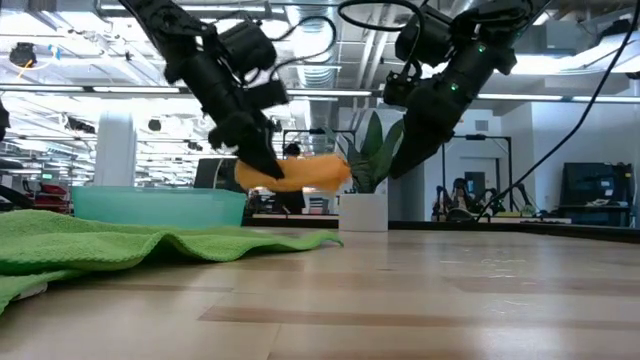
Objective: Roll microfiber towels into tight, uniform cylinder then place into a basket
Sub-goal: Put the yellow microfiber cloth into the transparent light green bin
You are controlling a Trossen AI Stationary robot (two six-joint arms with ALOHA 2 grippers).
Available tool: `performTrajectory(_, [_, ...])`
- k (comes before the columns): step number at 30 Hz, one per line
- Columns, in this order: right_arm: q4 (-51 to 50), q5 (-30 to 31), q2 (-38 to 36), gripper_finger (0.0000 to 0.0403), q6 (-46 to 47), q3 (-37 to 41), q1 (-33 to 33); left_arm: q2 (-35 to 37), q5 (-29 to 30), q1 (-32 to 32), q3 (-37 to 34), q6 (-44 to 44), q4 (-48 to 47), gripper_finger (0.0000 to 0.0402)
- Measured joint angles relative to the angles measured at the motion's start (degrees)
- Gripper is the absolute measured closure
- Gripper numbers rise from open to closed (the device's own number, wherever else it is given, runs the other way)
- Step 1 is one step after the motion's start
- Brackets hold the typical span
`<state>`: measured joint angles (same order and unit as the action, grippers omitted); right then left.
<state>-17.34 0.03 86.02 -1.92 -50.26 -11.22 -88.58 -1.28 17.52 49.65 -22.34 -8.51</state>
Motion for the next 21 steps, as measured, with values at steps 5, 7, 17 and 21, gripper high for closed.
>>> performTrajectory(5, [-0.1, 0.0, 0.0, 0.0178, 0.0, 0.0, -0.2, 6.3, 0.7, 1.6, 0.1, -0.9, -4.0, 0.0371])
performTrajectory(7, [-0.1, 0.0, 0.0, 0.0178, -0.1, 0.0, -0.2, 8.9, 1.3, 2.1, 0.1, -1.1, -6.2, 0.0371])
performTrajectory(17, [-0.1, 0.0, 0.0, 0.0178, -0.1, 0.0, -0.2, 21.4, 5.7, 4.3, 0.1, -2.7, -15.6, 0.0371])
performTrajectory(21, [-0.1, 0.0, 0.0, 0.0178, -0.1, 0.0, -0.2, 25.6, 7.0, 6.0, 0.1, -4.3, -18.7, 0.0371])
